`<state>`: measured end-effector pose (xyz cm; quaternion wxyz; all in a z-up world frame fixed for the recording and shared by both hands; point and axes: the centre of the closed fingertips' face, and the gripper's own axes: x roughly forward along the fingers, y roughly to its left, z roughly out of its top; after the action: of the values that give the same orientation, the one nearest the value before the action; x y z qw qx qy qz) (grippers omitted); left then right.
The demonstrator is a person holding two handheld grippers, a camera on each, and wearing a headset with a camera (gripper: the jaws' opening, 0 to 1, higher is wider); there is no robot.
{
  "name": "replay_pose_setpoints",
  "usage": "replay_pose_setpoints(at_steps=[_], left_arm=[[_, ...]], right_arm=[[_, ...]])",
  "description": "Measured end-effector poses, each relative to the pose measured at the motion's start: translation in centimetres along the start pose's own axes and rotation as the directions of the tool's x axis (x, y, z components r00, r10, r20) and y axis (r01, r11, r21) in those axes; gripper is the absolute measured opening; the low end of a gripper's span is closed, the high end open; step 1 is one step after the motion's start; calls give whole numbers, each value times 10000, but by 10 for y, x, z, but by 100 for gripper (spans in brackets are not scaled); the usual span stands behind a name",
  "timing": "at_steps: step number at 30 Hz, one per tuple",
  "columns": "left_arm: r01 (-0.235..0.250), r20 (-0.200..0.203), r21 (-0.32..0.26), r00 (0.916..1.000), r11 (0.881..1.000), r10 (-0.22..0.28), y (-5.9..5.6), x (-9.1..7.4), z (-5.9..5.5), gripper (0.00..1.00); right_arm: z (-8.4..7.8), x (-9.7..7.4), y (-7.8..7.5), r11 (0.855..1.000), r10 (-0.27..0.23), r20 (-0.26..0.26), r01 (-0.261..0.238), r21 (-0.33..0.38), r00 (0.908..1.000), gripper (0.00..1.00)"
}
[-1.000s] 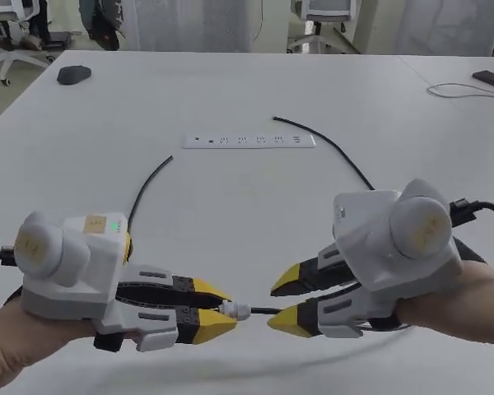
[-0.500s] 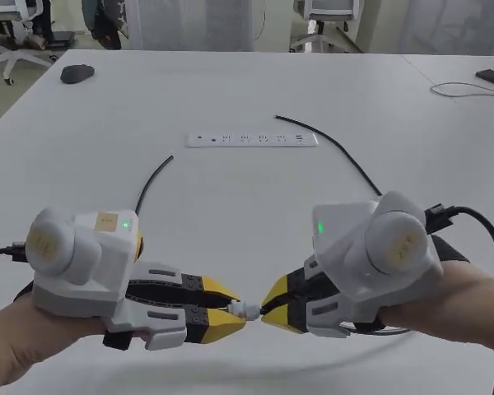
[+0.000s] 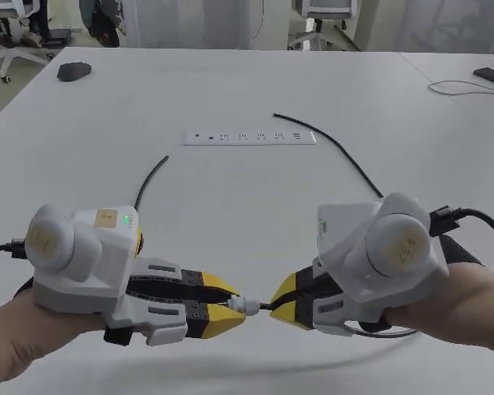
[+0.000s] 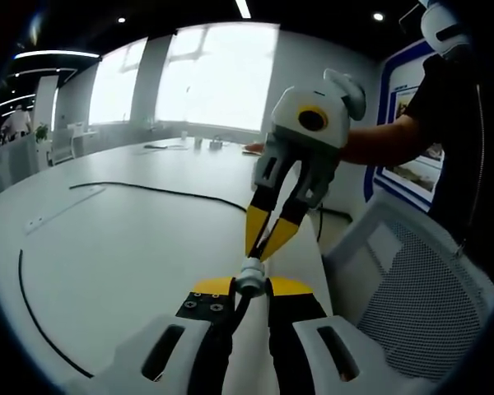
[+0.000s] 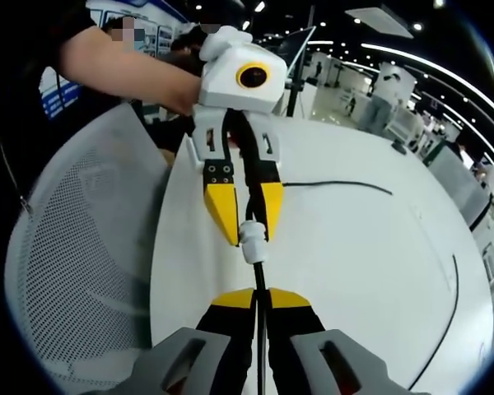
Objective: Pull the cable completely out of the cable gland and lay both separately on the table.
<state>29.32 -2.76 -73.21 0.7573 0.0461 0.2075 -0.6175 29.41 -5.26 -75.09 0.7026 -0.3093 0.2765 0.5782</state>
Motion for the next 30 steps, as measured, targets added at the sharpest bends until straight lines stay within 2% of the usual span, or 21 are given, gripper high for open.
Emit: replay_pose_setpoints(at_steps=[5, 9, 16, 21, 30], left_arm=[[-114, 15, 83, 9999, 9999, 114, 3, -2, 0, 15], [-163, -10, 140, 9999, 9998, 163, 5, -3, -1, 15], [-304, 5, 122, 9995, 9995, 304, 10, -5, -3, 15], [-342, -3, -19, 9994, 9994, 342, 11, -8, -5, 15], [-416, -100, 58, 9991, 9991, 416, 12, -10, -8, 15]], right_arm=[[-19, -5, -9, 9992, -314, -456, 324, 214, 9985, 0], [-28, -7, -12, 9986, -399, -616, 420, 331, 9973, 0], [-56, -9, -21, 9957, -670, -1331, 748, 550, 9888, 0], [-68, -13, -26, 9906, -801, -1505, 955, 983, 9854, 0], [-91, -19, -31, 9786, -1036, -1906, 1343, 1557, 9762, 0]])
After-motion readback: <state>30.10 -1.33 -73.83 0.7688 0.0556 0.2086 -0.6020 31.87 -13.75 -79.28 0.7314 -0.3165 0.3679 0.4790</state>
